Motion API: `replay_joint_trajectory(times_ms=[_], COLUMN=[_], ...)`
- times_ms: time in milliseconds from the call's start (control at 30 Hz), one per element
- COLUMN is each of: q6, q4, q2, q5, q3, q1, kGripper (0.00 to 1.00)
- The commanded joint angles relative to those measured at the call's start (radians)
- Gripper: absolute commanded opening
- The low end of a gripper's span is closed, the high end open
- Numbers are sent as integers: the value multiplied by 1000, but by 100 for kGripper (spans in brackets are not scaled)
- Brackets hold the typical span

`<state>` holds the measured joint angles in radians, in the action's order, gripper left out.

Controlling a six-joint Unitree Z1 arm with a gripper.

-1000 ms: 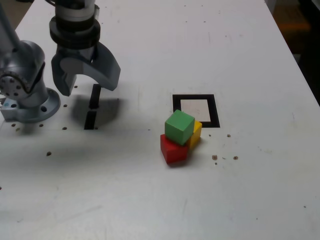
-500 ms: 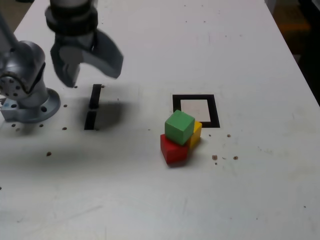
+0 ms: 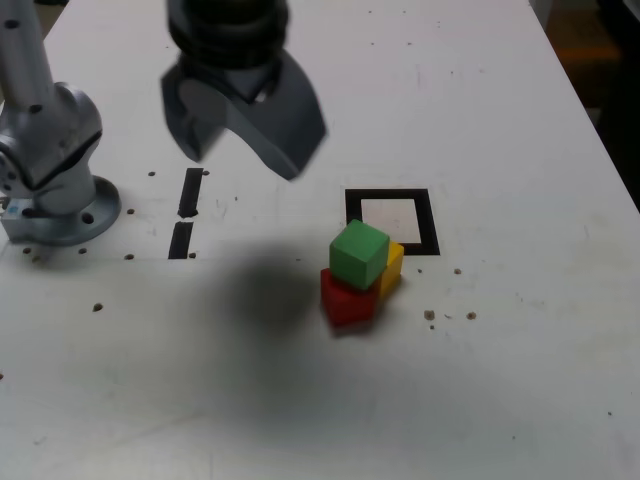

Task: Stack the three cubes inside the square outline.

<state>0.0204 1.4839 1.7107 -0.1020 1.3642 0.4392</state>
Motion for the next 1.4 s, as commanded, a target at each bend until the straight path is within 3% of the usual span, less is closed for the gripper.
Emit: replay_joint_trajectory(times_ms=[0, 200, 400, 733, 1033, 1367], q6=[12, 44, 72, 85, 133, 141], q4=[10, 43, 19, 14, -65, -133], q2=[39, 132, 210, 236, 279, 303], q5=[1, 7, 80, 99, 169, 142], q3=[382, 465, 462, 340, 281, 234], q1=[9, 21, 21, 10, -2, -21], kGripper=[98, 97, 96, 95, 93, 83])
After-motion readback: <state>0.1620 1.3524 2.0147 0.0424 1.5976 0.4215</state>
